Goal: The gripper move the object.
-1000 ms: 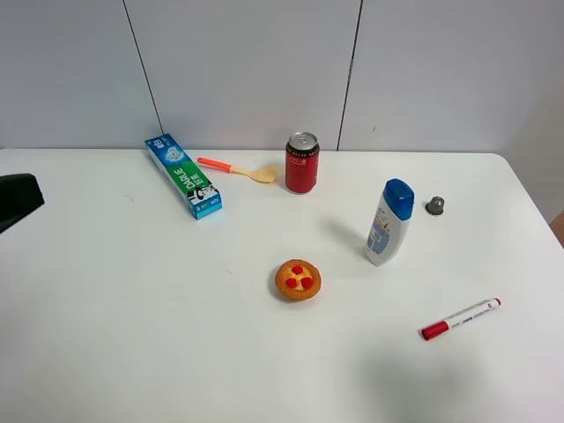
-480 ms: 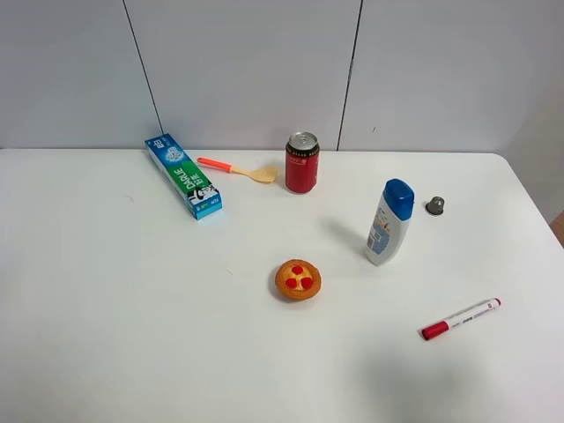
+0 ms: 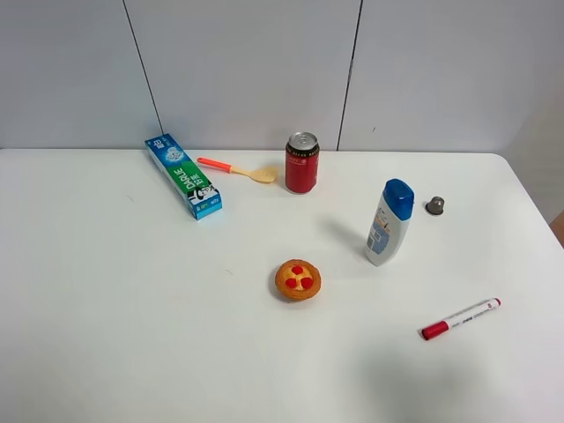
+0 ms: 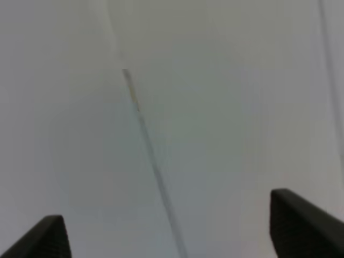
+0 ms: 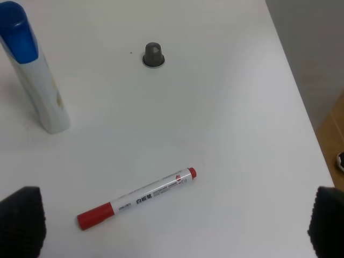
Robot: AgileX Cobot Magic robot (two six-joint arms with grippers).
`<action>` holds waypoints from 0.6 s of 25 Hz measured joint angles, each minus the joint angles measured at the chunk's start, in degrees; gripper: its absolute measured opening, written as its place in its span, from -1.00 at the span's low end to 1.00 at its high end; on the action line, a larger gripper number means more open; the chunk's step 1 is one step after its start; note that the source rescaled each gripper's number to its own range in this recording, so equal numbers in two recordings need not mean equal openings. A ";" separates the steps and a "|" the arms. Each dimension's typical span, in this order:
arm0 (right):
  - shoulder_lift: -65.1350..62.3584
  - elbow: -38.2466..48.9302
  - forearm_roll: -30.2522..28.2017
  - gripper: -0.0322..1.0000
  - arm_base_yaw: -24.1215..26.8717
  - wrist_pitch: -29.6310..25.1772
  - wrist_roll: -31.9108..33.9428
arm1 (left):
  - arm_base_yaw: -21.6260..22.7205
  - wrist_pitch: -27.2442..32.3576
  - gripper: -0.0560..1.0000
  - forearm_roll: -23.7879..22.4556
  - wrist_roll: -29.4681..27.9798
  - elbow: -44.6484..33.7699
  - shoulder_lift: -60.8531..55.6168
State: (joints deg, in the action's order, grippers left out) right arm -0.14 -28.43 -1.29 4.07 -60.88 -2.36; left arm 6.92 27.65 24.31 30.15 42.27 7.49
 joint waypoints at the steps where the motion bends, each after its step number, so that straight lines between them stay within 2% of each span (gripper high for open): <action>1: 0.00 0.00 0.00 1.00 0.00 0.00 0.00 | 0.63 0.20 0.43 -2.50 -0.64 1.11 -0.13; 6: 0.00 0.00 0.00 1.00 0.00 0.00 0.00 | 3.31 5.36 0.42 -13.64 -5.75 4.27 -0.17; 11: 0.00 0.00 0.00 1.00 0.00 0.00 0.00 | 3.50 11.93 0.42 -17.16 -13.65 4.36 -0.17; 15: 0.00 0.00 0.00 1.00 0.00 0.00 0.00 | 2.14 17.27 0.42 -25.34 -21.12 4.36 -0.39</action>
State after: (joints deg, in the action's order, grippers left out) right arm -0.14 -28.43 -1.29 4.07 -60.88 -2.36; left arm 9.06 44.93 -1.02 9.02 46.64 7.09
